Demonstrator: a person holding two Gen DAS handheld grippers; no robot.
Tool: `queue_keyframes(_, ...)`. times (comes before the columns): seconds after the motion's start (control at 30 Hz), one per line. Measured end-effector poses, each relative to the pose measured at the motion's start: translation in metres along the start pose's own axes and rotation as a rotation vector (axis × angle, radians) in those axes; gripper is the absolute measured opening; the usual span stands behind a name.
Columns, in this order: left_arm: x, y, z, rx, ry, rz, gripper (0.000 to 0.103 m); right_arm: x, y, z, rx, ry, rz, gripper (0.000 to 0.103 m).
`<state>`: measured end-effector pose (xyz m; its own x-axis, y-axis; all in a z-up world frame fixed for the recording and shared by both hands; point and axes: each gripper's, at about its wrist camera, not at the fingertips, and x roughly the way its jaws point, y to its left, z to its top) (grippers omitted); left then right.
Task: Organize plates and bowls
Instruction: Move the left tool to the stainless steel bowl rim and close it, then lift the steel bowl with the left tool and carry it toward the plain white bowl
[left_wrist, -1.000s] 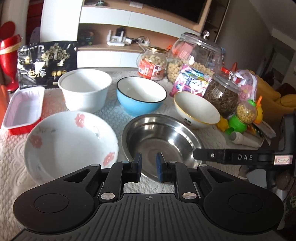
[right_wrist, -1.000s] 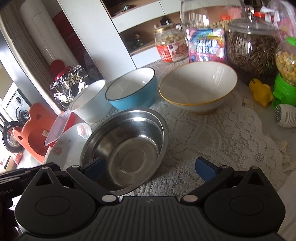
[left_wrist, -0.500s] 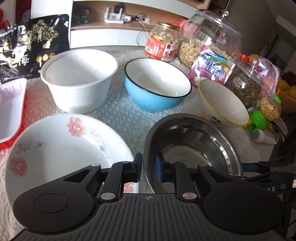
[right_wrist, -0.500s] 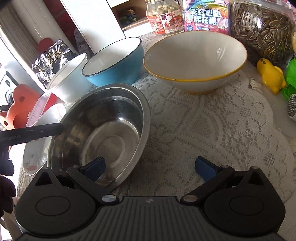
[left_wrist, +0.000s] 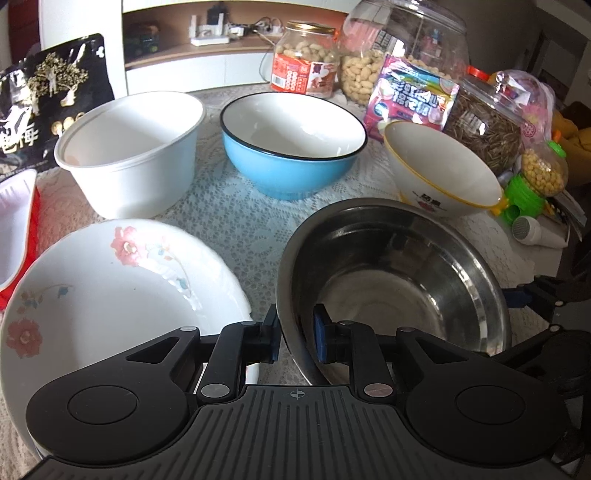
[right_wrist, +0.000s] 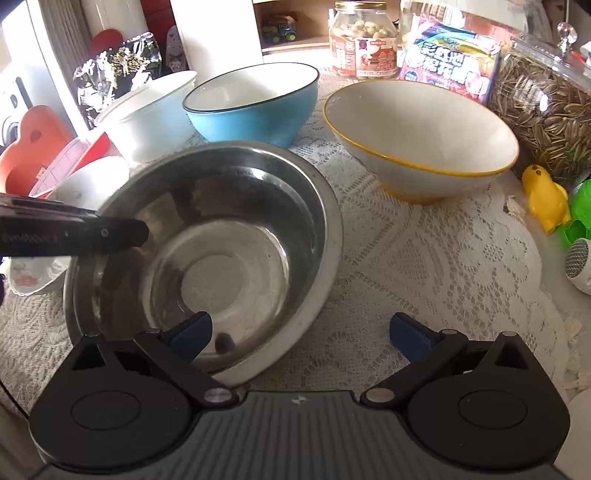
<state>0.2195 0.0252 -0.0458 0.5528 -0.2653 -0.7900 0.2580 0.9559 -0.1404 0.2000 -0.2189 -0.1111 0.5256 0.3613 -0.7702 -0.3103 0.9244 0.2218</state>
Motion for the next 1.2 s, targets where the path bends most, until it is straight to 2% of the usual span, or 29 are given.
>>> queue_keyframes(0.07, 0.0, 0.0, -0.001, -0.002, -0.004, 0.002, 0.02, -0.008, -0.012, 0.008, 0.063, -0.012, 0.074, 0.087)
queue_keyframes(0.1, 0.0, 0.0, -0.001, -0.005, -0.004, 0.0, 0.02, -0.012, -0.016, 0.01, 0.091, -0.029, 0.083, 0.087)
queue_keyframes(0.17, -0.001, 0.001, -0.001, -0.012, -0.006, -0.004, 0.02, -0.019, -0.02, 0.017, 0.123, -0.086, 0.057, 0.087)
queue_keyframes(0.23, -0.001, 0.003, -0.001, -0.022, -0.008, -0.01, 0.02, -0.017, -0.017, 0.023, 0.114, -0.121, -0.004, 0.084)
queue_keyframes(0.3, -0.001, 0.005, -0.002, -0.036, -0.016, -0.024, 0.02, -0.011, -0.013, 0.028, 0.098, -0.113, -0.036, 0.066)
queue_keyframes(0.33, -0.001, 0.007, -0.002, -0.046, -0.017, -0.034, 0.02, -0.007, -0.009, 0.03, 0.095, -0.095, -0.032, 0.06)
queue_keyframes(0.37, -0.002, 0.008, -0.003, -0.056, -0.016, -0.047, 0.019, -0.002, -0.004, 0.032, 0.093, -0.07, -0.013, 0.049)
queue_keyframes(0.4, -0.003, 0.01, -0.002, -0.07, -0.011, -0.055, 0.022, -0.001, 0.001, 0.033, 0.094, -0.059, -0.015, 0.049)
queue_keyframes(0.47, -0.009, 0.014, -0.001, -0.095, 0.002, -0.031, 0.019, -0.002, 0.015, 0.035, 0.072, -0.08, -0.041, 0.049)
queue_keyframes(0.57, -0.034, 0.027, 0.001, -0.125, -0.031, -0.074, 0.02, -0.015, 0.035, 0.041, 0.047, -0.137, -0.073, 0.05)
queue_keyframes(0.7, -0.083, 0.052, 0.008, -0.155, -0.151, 0.006, 0.02, -0.029, 0.072, 0.063, 0.006, -0.166, 0.037, 0.05)
queue_keyframes(0.77, -0.103, 0.067, 0.008, -0.19, -0.186, 0.04, 0.026, -0.028, 0.101, 0.071, -0.054, -0.174, 0.057, 0.051)
queue_keyframes(0.87, -0.116, 0.092, -0.001, -0.218, -0.173, 0.101, 0.027, -0.006, 0.136, 0.08, -0.107, -0.124, 0.087, 0.052)
queue_keyframes(1.0, -0.105, 0.121, -0.019, -0.28, -0.117, 0.18, 0.027, 0.026, 0.172, 0.078, -0.157, -0.046, 0.1, 0.051)
queue_keyframes(1.13, -0.087, 0.133, -0.028, -0.285, -0.056, 0.241, 0.026, 0.035, 0.196, 0.068, -0.257, -0.088, 0.036, 0.051)
queue_keyframes(1.2, -0.079, 0.137, -0.03, -0.288, -0.033, 0.256, 0.023, 0.037, 0.2, 0.065, -0.286, -0.088, 0.026, 0.053)
